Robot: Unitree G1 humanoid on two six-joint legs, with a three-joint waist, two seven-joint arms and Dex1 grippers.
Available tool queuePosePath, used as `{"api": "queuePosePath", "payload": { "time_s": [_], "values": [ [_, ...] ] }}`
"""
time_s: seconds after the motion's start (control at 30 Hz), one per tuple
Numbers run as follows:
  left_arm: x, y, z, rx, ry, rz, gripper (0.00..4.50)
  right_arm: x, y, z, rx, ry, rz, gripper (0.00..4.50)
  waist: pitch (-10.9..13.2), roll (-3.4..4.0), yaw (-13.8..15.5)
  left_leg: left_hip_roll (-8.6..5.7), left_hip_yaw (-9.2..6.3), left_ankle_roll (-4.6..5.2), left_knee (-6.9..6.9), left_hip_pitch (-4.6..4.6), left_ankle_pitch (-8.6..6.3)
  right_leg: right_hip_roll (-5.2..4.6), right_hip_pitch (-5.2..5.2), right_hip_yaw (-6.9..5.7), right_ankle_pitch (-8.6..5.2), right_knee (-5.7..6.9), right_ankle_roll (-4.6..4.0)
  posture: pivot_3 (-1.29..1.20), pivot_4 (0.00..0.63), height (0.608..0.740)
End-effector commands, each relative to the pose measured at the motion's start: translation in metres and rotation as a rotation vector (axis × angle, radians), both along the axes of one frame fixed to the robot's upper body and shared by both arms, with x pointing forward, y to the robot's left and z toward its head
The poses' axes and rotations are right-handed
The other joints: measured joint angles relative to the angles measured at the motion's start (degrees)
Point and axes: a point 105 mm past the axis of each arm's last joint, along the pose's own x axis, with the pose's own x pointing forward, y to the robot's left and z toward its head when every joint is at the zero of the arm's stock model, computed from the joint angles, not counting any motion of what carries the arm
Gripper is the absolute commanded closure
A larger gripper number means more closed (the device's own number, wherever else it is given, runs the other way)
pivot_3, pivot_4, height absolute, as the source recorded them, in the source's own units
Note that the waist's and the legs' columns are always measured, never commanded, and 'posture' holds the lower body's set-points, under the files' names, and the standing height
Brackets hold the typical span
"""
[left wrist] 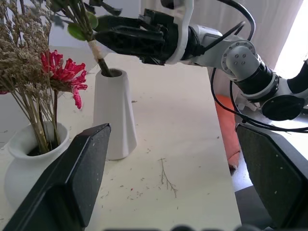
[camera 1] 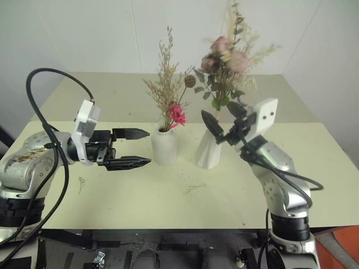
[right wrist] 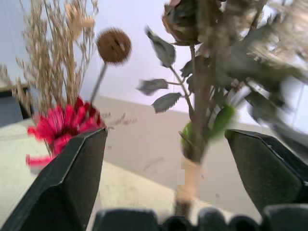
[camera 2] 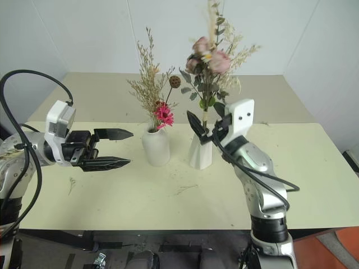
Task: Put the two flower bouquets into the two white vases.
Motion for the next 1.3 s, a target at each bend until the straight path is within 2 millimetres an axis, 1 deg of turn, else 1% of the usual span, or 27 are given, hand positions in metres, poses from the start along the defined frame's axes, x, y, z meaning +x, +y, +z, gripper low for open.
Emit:
{"api": "queuePosePath", "payload": {
  "time_s": [0.03,0.17,0.33,0.4,0.5,0.6,0.63,0.67,0.8,0.9,1.3],
  "values": [
    [-0.002,0.001,0.01,0.002,-0.05,-0.005,0.0,-0.013,-0.004,0.018,0.002,-0.079,0.002,0.02,0.0,0.0,-0.1,0.0,0.0,0.0,0.0,0.02,0.0,0.0,0.0,0.0,0.0,0.02,0.0,0.0,0.15,0.74],
    [-0.001,-0.001,0.011,-0.002,-0.052,-0.007,0.0,-0.017,-0.006,0.014,-0.004,-0.062,0.001,0.02,0.0,0.0,-0.5,0.03,-0.02,0.0,-0.03,0.08,0.0,0.07,0.0,0.02,-0.01,0.06,-0.03,0.0,0.15,0.74],
    [-0.002,0.001,0.011,0.003,-0.053,0.0,0.0,-0.034,-0.018,-0.007,-0.081,0.014,0.039,0.02,0.0,0.0,0.1,0.02,-0.03,0.0,-0.03,0.01,0.0,0.03,0.02,-0.01,-0.02,-0.01,-0.03,0.0,0.15,0.74],
    [-0.003,0.003,0.012,0.0,-0.052,0.009,0.0,-0.044,-0.028,-0.014,-0.111,0.049,0.047,0.02,0.0,-0.01,0.2,0.0,-0.02,0.0,-0.01,0.01,0.0,0.0,0.05,-0.03,-0.02,-0.04,-0.02,0.0,0.15,0.74],
    [-0.005,0.008,0.01,0.004,-0.046,0.029,0.0,-0.061,-0.05,-0.026,-0.205,0.116,0.06,0.02,0.0,-0.01,0.2,0.0,-0.02,0.0,-0.01,0.03,0.0,-0.01,0.07,-0.03,-0.02,-0.06,-0.01,0.0,0.15,0.74],
    [-0.007,0.011,0.009,0.004,-0.042,0.044,0.0,-0.073,-0.069,-0.031,-0.268,0.162,0.064,0.02,0.0,-0.03,0.0,0.01,-0.02,0.01,-0.02,0.04,0.0,0.01,0.08,-0.03,-0.02,-0.08,-0.01,0.0,0.15,0.74],
    [-0.007,0.012,0.008,0.004,-0.042,0.055,0.0,-0.075,-0.08,-0.032,-0.298,0.182,0.054,0.02,0.0,-0.03,-0.2,0.01,0.01,0.01,-0.02,0.11,-0.01,0.01,0.11,0.03,-0.02,-0.05,-0.01,0.0,0.15,0.74],
    [-0.007,0.014,0.008,0.003,-0.042,0.066,0.0,-0.077,-0.089,-0.032,-0.324,0.195,0.042,0.02,0.0,-0.04,-0.2,0.02,0.01,0.01,-0.02,0.19,-0.01,0.03,0.17,0.04,-0.02,-0.04,-0.01,0.0,0.15,0.74],
    [-0.01,0.019,0.007,0.003,-0.037,0.095,0.0,-0.078,-0.109,-0.028,-0.377,0.216,0.016,0.02,0.0,-0.04,-0.3,0.03,0.02,0.01,-0.04,0.3,-0.01,0.06,0.25,0.07,-0.03,-0.04,-0.01,0.0,0.15,0.74],
    [-0.013,0.022,0.005,0.008,-0.03,0.111,0.0,-0.078,-0.118,-0.024,-0.402,0.214,0.009,0.02,0.0,-0.05,-0.1,0.03,0.03,0.01,-0.05,0.26,-0.01,0.06,0.21,0.08,-0.03,-0.06,-0.01,0.0,0.15,0.74],
    [-0.021,0.028,0.003,0.014,-0.018,0.151,0.0,-0.075,-0.124,-0.016,-0.432,0.205,0.021,0.02,0.0,-0.05,0.1,0.03,0.03,0.01,-0.05,0.24,-0.01,0.04,0.21,0.07,-0.03,-0.07,-0.01,0.0,0.15,0.74]
  ]
}}
